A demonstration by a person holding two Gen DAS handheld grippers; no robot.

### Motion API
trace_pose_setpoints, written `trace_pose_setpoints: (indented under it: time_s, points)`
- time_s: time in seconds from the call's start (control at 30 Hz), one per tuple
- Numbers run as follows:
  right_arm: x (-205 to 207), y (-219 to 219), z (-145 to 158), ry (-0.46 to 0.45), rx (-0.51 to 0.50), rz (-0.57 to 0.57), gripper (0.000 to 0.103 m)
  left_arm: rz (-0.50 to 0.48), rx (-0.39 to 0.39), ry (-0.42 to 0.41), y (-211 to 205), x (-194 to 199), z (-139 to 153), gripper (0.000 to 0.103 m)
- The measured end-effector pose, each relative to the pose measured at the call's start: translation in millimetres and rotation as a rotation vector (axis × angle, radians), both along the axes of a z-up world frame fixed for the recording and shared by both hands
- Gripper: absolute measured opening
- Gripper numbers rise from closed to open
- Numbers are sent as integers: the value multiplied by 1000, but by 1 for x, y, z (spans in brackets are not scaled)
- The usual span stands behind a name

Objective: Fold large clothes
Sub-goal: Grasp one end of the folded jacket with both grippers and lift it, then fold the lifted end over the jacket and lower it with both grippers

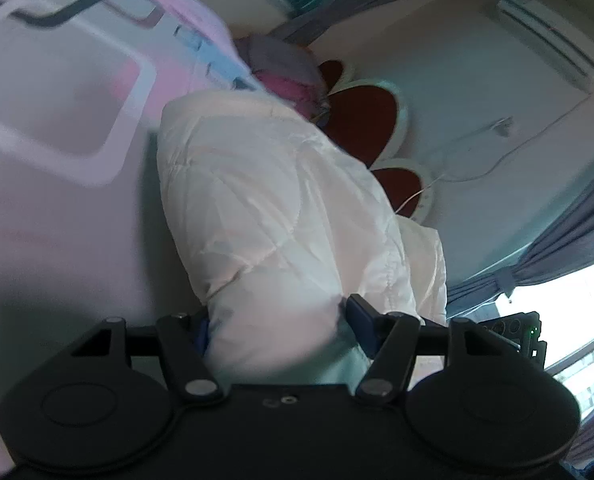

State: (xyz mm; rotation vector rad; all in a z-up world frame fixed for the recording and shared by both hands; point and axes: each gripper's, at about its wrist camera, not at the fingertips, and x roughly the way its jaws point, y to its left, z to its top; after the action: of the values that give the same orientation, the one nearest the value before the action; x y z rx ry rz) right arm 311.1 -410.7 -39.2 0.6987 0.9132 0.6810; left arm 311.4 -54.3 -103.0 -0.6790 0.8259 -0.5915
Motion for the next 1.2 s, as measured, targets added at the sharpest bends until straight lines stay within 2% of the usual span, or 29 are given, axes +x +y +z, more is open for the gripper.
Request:
trace_pose_setpoints:
  time_s: [0.13, 0.3, 0.6, 0.77, 0.87, 0.93, 1.0, 1.07, 1.13, 1.2]
  points:
    - [-3, 41, 27, -61, -33, -14, 59, -27, -32, -59, 35, 8, 17, 63]
    - [8, 112, 52, -128, -54, -6, 59, -27, -60, -130, 99, 19, 38, 63]
    - [42, 252, 53, -175, -73, 96, 59, 75, -47, -160, 222, 26, 50, 63]
    - [61, 315, 26, -137, -62, 163, 59, 133, -28, -131, 286, 12, 37, 63]
    - [65, 346, -14, -51, -70, 189, 59, 173, 18, -64, 309, 4, 15, 63]
    - [64, 359, -51, 48, -88, 186, 60, 191, 84, -7, 315, -1, -5, 63]
    - [59, 359, -75, 85, -69, 160, 61, 186, 108, -4, 317, -10, -16, 63]
    - [56, 354, -83, 117, -50, 134, 62, 187, 111, -12, 315, -14, -17, 63]
    - [57, 350, -84, 111, -69, 122, 64, 182, 129, -17, 315, -13, -16, 66]
    - [60, 344, -79, 114, -107, 95, 77, 186, 154, -10, 322, -11, -13, 75]
